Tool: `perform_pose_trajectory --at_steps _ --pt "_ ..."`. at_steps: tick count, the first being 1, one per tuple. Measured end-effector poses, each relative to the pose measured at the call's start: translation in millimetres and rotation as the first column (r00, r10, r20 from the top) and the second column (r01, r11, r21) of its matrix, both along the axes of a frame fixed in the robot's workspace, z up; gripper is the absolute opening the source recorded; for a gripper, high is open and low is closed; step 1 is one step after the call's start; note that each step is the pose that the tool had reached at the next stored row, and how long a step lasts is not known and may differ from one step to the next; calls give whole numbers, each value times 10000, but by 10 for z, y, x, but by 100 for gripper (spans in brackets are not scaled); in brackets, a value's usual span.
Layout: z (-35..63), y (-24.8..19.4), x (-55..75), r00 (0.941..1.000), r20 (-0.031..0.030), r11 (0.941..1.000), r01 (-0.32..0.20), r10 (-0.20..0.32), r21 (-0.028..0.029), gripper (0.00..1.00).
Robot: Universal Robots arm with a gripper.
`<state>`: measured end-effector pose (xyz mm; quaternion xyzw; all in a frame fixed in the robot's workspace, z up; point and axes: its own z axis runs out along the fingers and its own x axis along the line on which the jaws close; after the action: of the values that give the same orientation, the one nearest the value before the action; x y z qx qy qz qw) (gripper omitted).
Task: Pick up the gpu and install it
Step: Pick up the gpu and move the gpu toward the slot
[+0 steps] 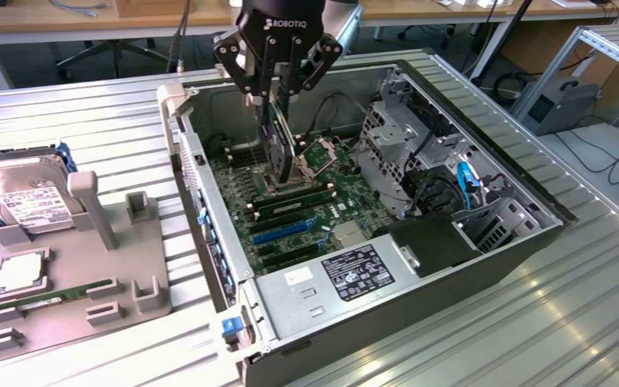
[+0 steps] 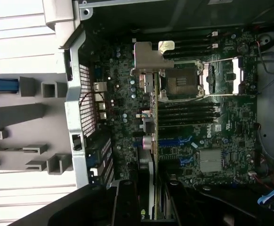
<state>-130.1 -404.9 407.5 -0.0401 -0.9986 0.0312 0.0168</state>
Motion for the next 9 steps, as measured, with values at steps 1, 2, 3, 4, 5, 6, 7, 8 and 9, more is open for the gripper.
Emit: perform_pose_trajectory --at_steps 1,2,3,4,5,6,7,8,9 --pt "-4 0 14 10000 0 10000 0 0 1 27" --pt "-6 0 26 10000 0 10000 -1 1 0 27" --pt "-8 0 38 10000 0 10000 -1 1 0 27" --pt "-11 0 49 10000 0 10000 -1 1 0 27" --pt "-13 0 60 10000 1 10000 0 0 1 27" --pt "-15 0 71 10000 0 10000 -1 1 0 27" --pt "-18 0 84 10000 0 10000 0 0 0 27" --pt "-20 0 95 10000 0 10000 0 0 0 27" --pt "-22 0 105 10000 0 10000 0 0 0 27"
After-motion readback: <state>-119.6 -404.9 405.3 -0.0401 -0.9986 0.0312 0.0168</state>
